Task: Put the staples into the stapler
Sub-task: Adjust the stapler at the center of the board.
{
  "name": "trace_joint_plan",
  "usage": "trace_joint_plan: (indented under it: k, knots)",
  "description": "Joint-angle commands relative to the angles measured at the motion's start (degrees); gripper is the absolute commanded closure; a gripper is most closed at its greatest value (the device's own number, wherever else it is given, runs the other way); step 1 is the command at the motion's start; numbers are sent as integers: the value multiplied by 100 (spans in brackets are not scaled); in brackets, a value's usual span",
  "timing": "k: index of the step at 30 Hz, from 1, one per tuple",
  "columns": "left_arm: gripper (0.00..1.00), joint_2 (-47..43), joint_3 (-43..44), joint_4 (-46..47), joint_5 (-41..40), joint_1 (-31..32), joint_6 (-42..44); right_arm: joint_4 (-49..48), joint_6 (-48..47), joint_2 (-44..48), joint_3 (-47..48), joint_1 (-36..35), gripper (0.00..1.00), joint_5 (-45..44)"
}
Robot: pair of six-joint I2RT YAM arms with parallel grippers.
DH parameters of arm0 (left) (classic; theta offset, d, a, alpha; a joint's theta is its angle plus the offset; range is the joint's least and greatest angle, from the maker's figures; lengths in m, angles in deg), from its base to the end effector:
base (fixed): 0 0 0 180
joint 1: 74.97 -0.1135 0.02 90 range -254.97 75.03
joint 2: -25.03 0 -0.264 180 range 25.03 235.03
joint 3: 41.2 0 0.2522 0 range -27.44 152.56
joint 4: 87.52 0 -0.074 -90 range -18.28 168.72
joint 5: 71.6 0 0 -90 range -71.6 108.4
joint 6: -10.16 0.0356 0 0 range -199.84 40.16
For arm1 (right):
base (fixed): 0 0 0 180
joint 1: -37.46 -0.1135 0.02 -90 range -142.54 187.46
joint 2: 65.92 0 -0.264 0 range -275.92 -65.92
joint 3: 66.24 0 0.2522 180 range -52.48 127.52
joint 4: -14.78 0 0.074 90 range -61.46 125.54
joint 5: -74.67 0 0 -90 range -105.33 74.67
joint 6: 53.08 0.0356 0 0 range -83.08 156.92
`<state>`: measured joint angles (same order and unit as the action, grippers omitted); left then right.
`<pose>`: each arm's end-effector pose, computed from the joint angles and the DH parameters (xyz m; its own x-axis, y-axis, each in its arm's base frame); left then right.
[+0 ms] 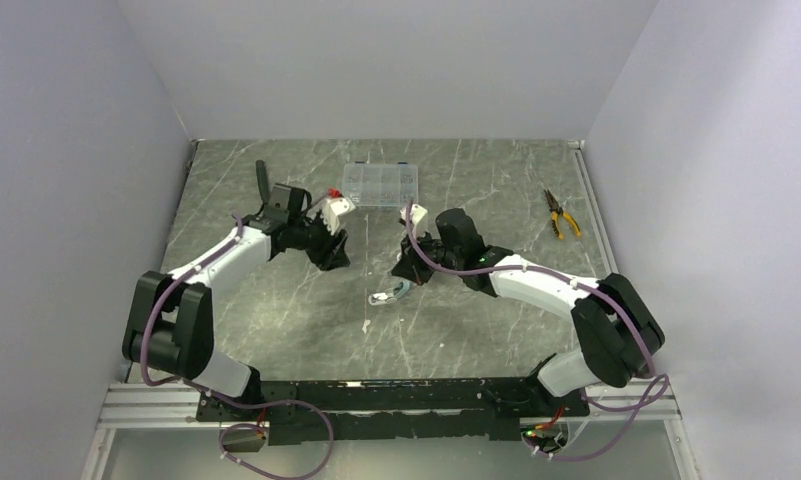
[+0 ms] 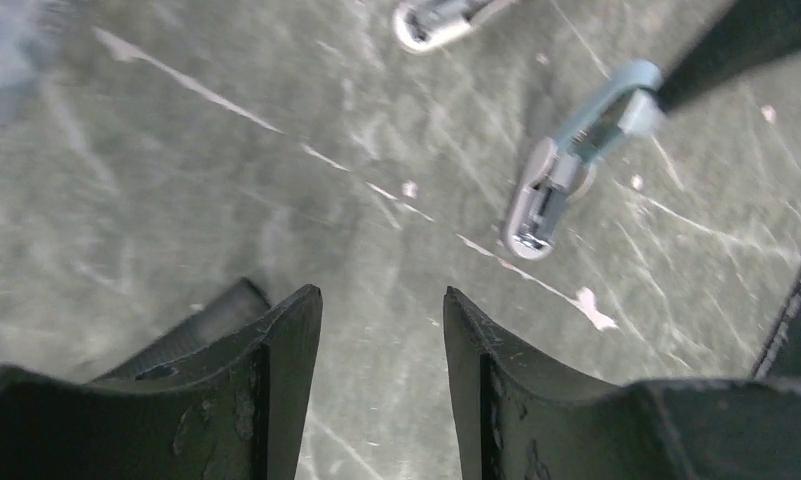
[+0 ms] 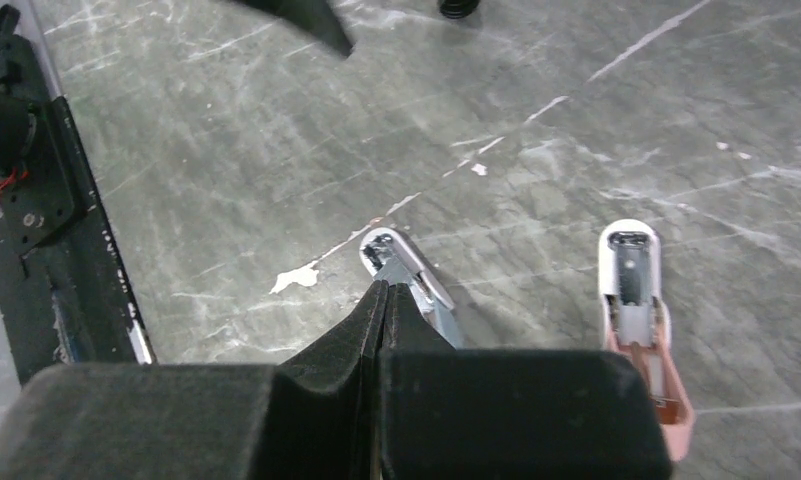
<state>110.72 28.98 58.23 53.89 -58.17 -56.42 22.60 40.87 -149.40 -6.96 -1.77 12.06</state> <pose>0.2905 -0.1093 0.2307 -0.4343 0.4692 -0.7689 0.8359 0.5281 -0.1499 0.2295 0.2085 0.2164 -0.4692 -0.3041 -0.8290 -0.8333 0.4631 0.3017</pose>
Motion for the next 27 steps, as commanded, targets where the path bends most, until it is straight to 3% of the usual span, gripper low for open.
trace_joint_plan:
  k: [1,12,22,27]
  knots:
    - [47,-139,-233,-152,737,250,931,-12,-287,290,24,346,100,265]
    - [54,333,-397,82,-548,1848,1535,107,-351,1322,-113,2029,100,1167]
    - [57,883,-336,377,-1498,2470,1170,45,-351,1326,-163,2238,100,1391]
    - [63,1116,-215,300,-1852,2687,789,31,-351,1315,-166,2269,100,1401]
